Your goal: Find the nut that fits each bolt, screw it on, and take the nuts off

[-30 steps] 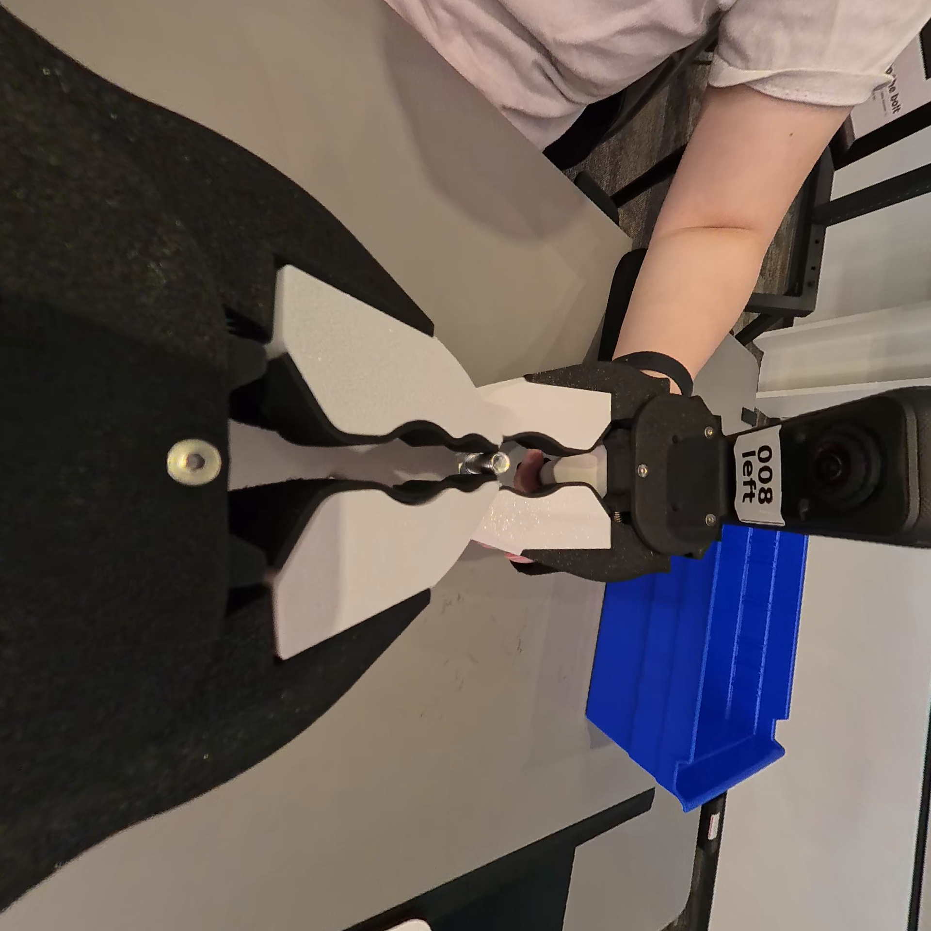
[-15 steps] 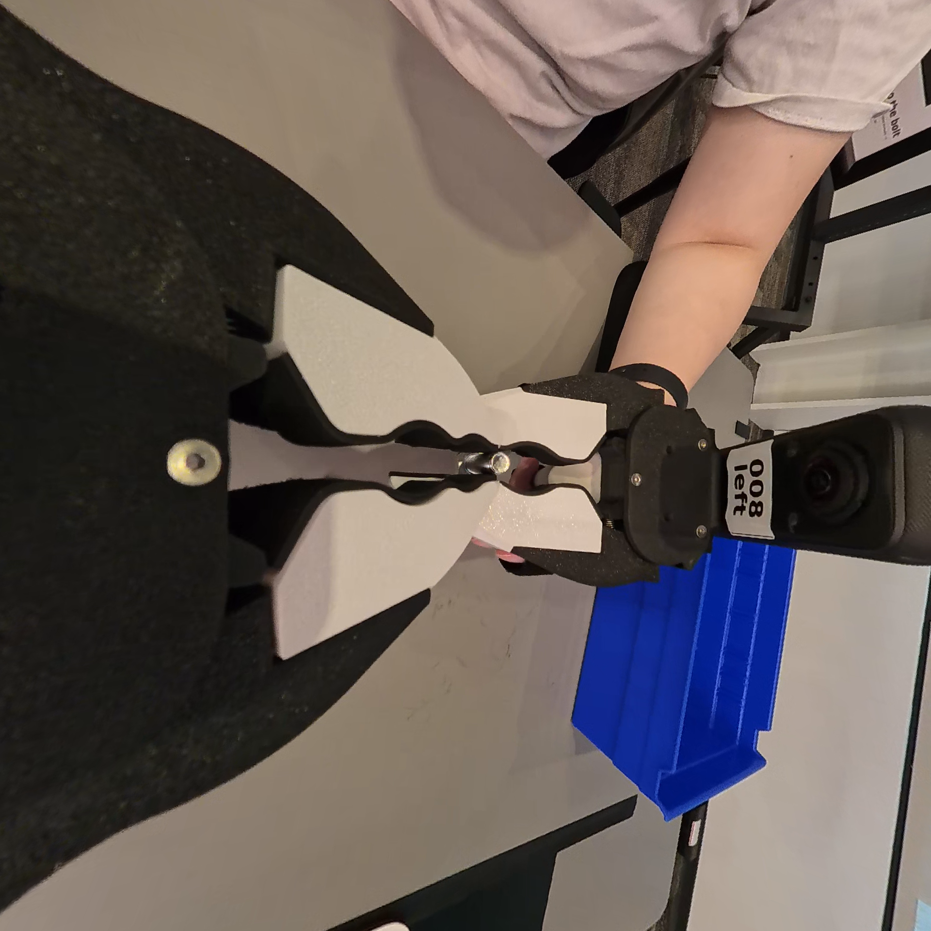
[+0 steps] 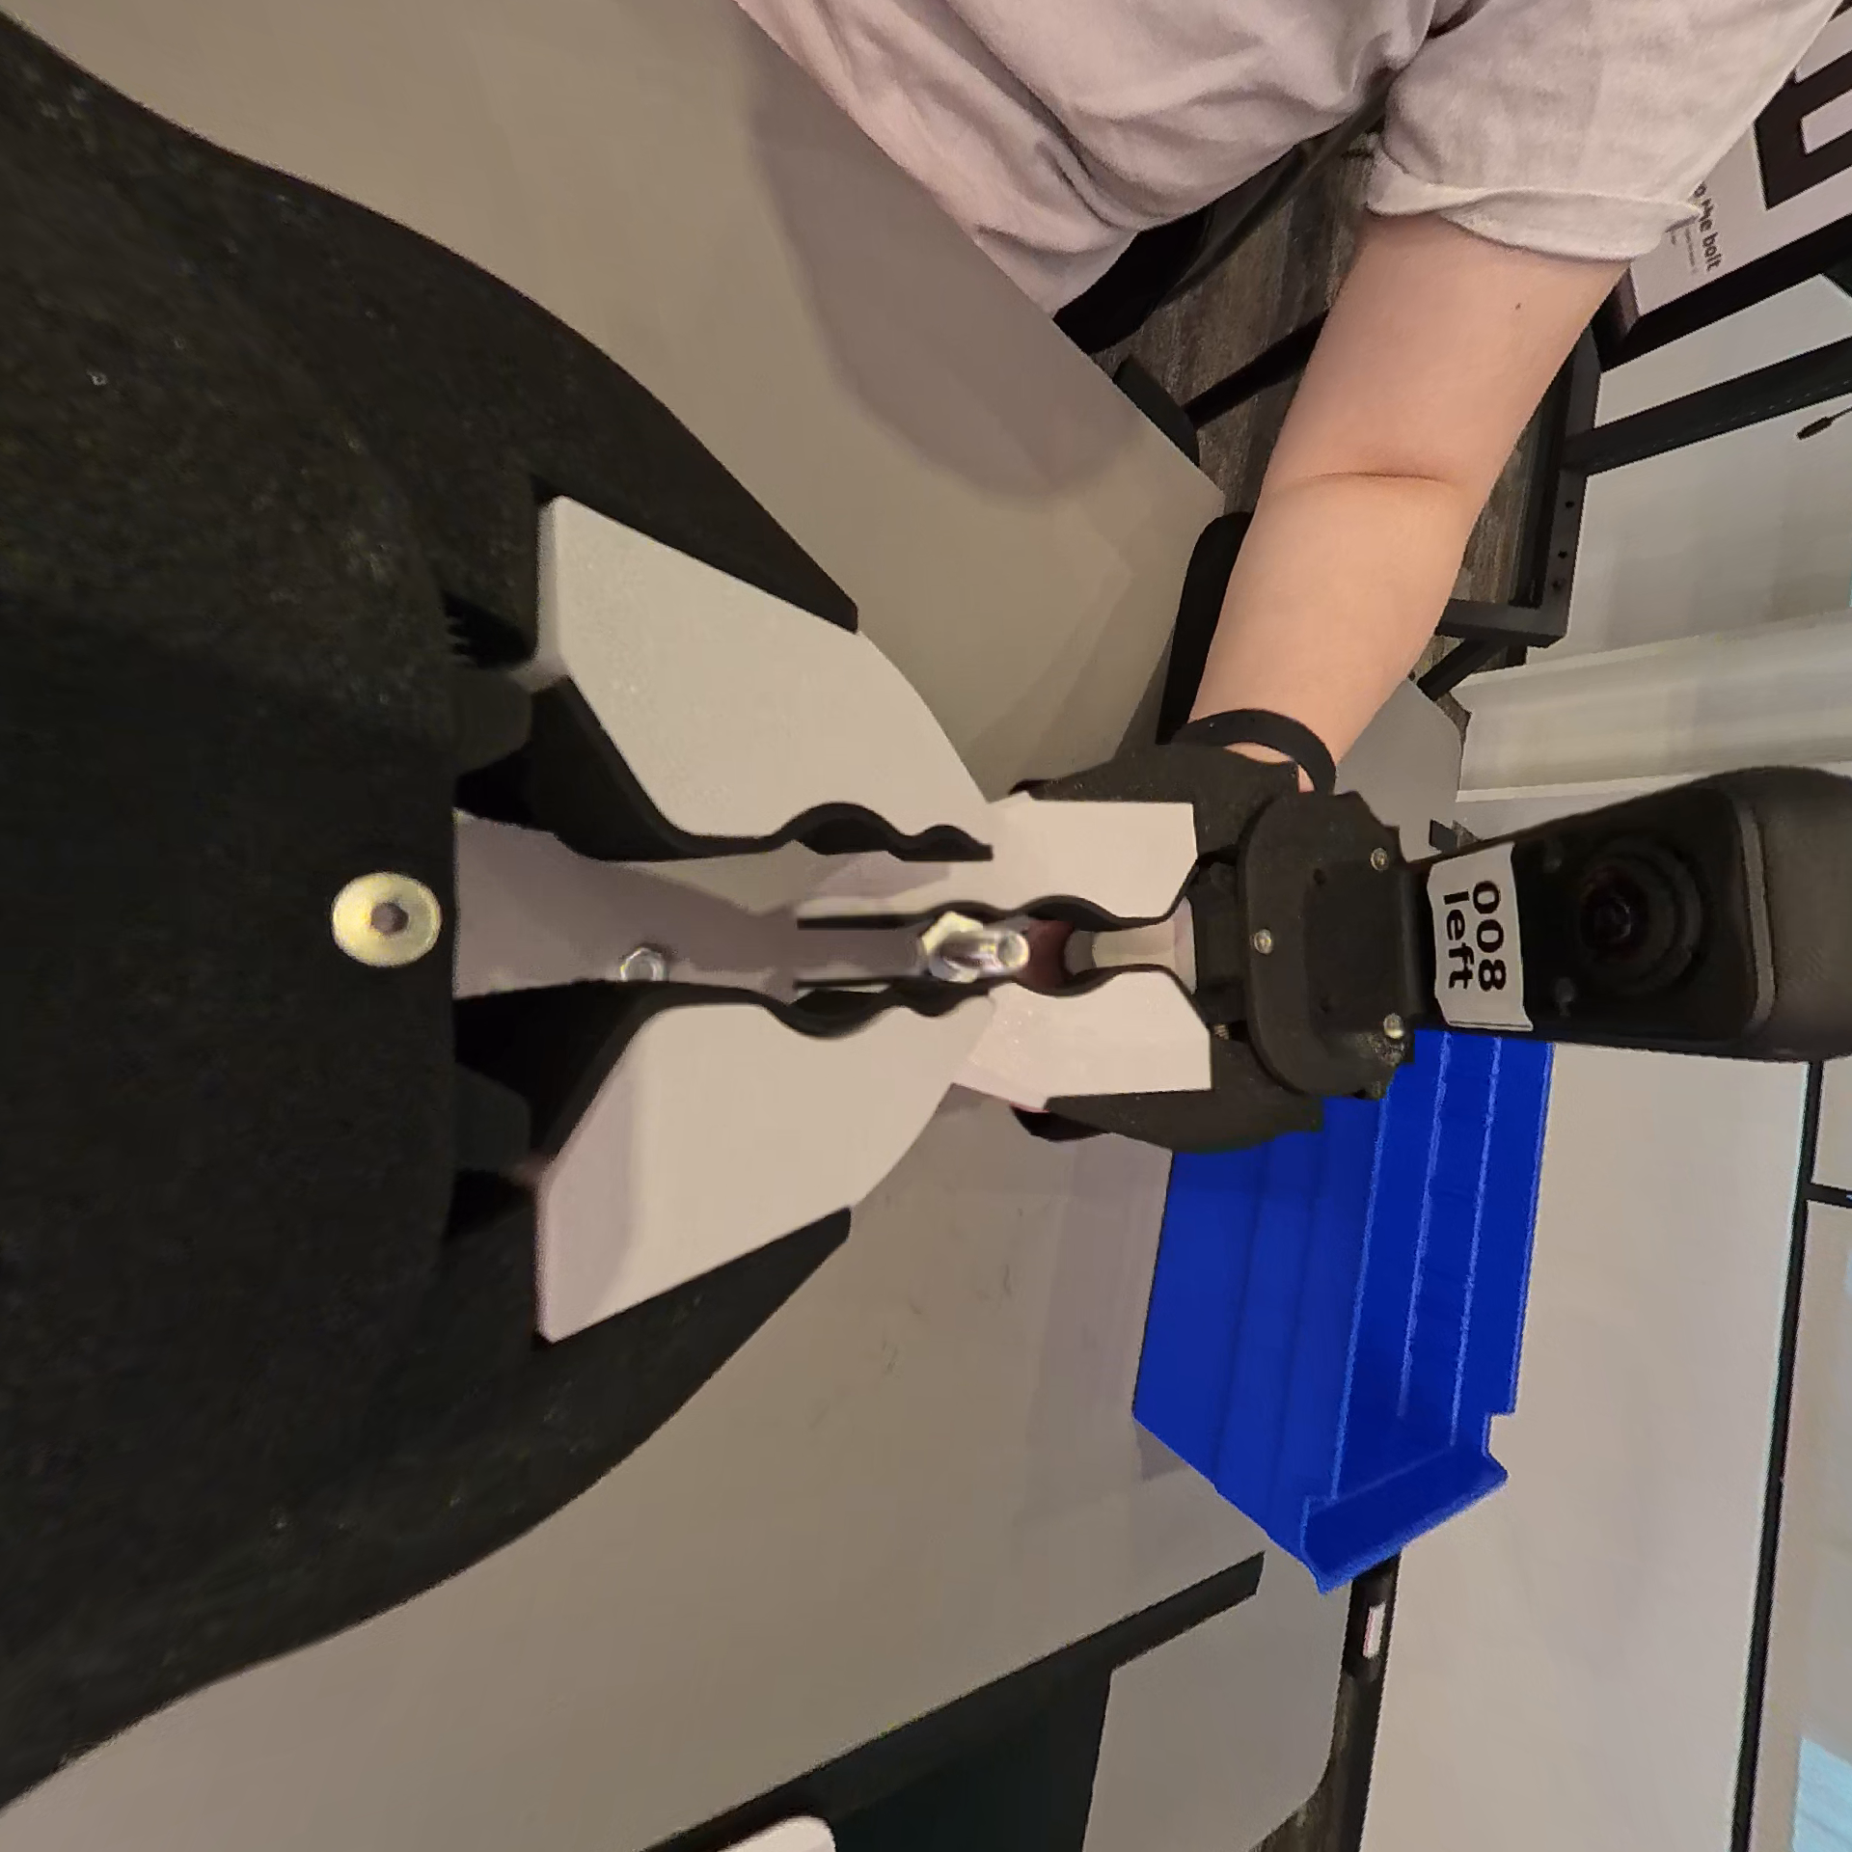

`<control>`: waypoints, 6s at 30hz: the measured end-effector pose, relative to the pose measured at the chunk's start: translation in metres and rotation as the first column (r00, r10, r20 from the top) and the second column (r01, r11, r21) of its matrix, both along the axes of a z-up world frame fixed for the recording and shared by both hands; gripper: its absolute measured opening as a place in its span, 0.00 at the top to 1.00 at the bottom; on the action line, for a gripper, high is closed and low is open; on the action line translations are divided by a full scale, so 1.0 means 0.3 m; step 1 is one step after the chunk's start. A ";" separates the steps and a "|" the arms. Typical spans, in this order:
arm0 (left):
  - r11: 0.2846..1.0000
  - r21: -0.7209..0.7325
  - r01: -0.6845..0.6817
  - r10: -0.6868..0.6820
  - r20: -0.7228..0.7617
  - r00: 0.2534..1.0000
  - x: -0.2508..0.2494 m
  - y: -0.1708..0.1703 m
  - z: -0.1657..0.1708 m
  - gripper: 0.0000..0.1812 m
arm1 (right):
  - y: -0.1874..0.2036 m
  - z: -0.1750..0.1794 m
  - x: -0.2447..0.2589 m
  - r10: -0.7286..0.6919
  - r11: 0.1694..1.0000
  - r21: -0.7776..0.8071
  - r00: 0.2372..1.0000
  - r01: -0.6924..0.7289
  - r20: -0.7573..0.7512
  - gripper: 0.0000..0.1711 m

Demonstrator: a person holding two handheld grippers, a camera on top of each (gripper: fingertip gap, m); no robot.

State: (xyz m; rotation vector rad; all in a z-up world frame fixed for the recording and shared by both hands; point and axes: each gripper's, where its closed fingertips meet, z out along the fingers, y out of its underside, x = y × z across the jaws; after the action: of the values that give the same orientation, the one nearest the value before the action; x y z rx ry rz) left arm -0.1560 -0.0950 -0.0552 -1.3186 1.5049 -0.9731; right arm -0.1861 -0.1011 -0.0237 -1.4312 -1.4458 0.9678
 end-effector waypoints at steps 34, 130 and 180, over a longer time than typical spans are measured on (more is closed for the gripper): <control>0.913 0.012 -0.408 0.408 -0.048 0.912 -0.132 0.269 -0.040 0.94 | 0.082 -0.438 0.073 -0.128 0.979 -0.071 0.840 0.193 0.527 0.92; 0.945 0.271 -0.184 0.222 -0.120 0.968 0.103 0.099 -0.022 0.94 | 0.064 0.015 0.132 -0.209 0.956 0.247 0.958 0.158 0.195 0.92; 0.961 0.265 -0.076 0.070 0.031 0.997 0.102 0.041 0.035 0.94 | 0.018 0.060 0.091 -0.182 0.959 0.252 0.966 0.133 0.184 0.92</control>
State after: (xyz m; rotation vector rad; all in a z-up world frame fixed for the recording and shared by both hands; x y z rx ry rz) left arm -0.1253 -0.0826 -0.0447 -1.1580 1.5016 -0.7069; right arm -0.1590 -0.0957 -0.0058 -1.4741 -1.5118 0.5383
